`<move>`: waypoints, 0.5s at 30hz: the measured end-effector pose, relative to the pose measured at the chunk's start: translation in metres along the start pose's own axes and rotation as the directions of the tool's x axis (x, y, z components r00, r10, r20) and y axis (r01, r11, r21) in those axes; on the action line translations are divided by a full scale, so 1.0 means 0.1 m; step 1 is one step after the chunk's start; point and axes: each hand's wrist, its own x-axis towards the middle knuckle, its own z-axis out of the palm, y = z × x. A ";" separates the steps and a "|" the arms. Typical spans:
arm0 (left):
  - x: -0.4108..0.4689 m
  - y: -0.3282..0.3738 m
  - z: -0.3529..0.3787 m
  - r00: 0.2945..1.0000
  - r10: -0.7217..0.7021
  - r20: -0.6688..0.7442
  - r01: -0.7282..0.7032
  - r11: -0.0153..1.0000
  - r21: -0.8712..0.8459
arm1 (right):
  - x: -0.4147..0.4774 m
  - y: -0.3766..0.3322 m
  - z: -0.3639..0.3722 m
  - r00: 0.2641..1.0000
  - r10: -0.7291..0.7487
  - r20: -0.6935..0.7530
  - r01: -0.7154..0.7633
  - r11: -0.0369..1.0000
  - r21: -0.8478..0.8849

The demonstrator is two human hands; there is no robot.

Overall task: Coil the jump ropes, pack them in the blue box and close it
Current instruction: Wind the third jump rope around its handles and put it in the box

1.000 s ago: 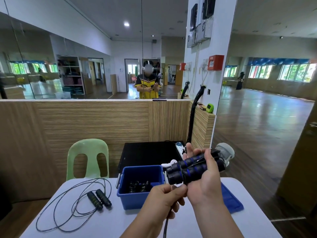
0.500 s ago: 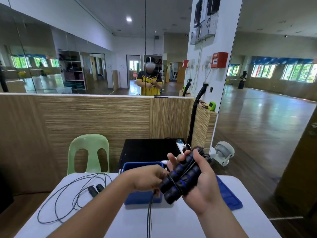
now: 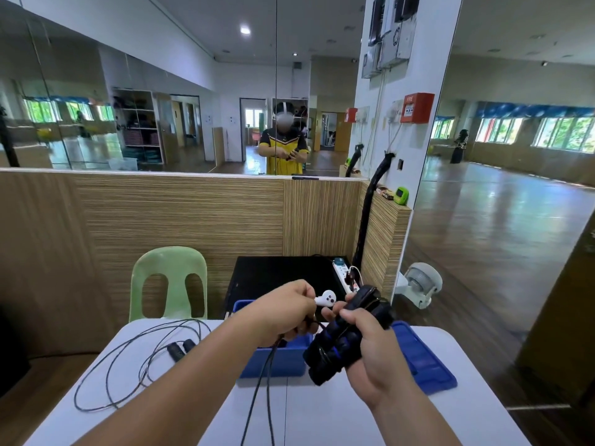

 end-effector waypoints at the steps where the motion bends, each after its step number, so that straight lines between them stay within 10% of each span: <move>1: -0.01 0.02 0.04 0.998 0.016 -0.055 -0.015 1.000 0.016 | 0.03 0.01 -0.01 1.000 0.003 -0.007 -0.003 1.000 0.018; 15: -0.26 -0.05 0.77 0.752 0.217 -0.622 -0.315 0.948 -0.050 | 0.19 0.07 0.23 0.909 -0.313 -0.275 0.313 0.949 -0.043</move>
